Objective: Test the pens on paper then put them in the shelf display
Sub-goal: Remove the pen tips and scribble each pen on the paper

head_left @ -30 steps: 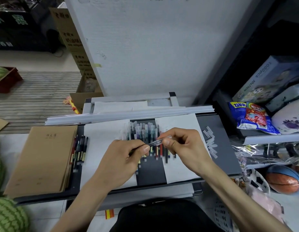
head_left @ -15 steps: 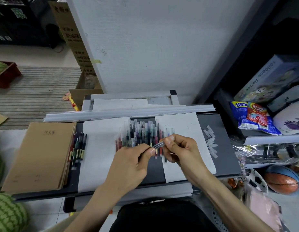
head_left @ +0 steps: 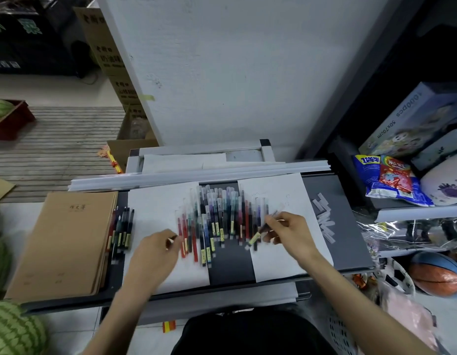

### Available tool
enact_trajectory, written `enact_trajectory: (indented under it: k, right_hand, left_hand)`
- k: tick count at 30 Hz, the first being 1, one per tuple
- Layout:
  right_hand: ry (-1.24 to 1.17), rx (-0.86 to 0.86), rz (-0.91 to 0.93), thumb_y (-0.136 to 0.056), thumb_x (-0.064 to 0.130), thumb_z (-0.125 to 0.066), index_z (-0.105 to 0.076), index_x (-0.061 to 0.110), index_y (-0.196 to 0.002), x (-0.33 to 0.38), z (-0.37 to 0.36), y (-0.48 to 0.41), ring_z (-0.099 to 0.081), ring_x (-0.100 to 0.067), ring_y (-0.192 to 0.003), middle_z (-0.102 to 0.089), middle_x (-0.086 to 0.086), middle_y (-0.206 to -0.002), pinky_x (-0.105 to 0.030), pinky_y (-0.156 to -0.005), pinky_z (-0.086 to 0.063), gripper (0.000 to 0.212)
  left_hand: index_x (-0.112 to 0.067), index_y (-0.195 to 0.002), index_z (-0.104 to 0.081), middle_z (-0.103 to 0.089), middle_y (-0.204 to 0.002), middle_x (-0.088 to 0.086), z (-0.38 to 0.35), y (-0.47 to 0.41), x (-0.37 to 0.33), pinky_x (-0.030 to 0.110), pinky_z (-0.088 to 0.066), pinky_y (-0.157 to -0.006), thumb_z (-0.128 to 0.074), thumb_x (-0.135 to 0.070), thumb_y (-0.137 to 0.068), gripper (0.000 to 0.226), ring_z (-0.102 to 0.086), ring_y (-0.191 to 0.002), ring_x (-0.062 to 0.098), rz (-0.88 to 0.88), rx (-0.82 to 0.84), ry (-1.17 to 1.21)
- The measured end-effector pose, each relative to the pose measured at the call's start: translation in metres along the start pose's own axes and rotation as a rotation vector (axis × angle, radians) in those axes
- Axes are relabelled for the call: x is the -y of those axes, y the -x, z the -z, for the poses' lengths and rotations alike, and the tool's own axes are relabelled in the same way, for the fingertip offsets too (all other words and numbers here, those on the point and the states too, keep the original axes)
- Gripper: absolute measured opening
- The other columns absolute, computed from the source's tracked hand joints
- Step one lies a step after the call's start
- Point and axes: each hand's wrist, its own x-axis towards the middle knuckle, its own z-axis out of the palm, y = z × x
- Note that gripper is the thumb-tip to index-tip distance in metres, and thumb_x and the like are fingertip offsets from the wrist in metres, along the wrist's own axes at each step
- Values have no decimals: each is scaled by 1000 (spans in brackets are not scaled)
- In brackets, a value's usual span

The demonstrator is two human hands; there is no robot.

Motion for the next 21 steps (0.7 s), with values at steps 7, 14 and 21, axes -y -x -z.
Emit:
enact_trajectory:
  k: [7, 14, 21]
  right_hand:
    - [548, -99, -13, -97, 45, -69, -74, 19, -79, -11, 29, -52, -70, -9, -54, -73, 6, -60, -23, -57, -49, 32]
    - [769, -158, -60, -94, 49, -69, -65, 16, -69, -22, 17, -75, -67, -23, -67, -68, -2, -68, -32, -64, -56, 42]
    - [836, -172, -62, -97, 52, -63, -66, 18, -81, -24, 18, -71, -66, -26, -75, -68, -2, -79, -34, -66, -54, 37]
  left_hand:
    - [-8, -128, -65, -65, -118, 17, 21, -36, 60, 45, -51, -84, -56, -14, -98, 31, -64, -101, 39, 207, -202, -162]
    - [0, -118, -64, -56, -110, 21, 22, -51, 66, 49, -48, -80, -54, -8, -100, 22, -58, -95, 44, 251, -247, -205]
    - [6, -113, -63, -61, -109, 25, 16, -51, 59, 50, -48, -80, -49, 2, -95, 23, -59, -100, 45, 278, -211, -270]
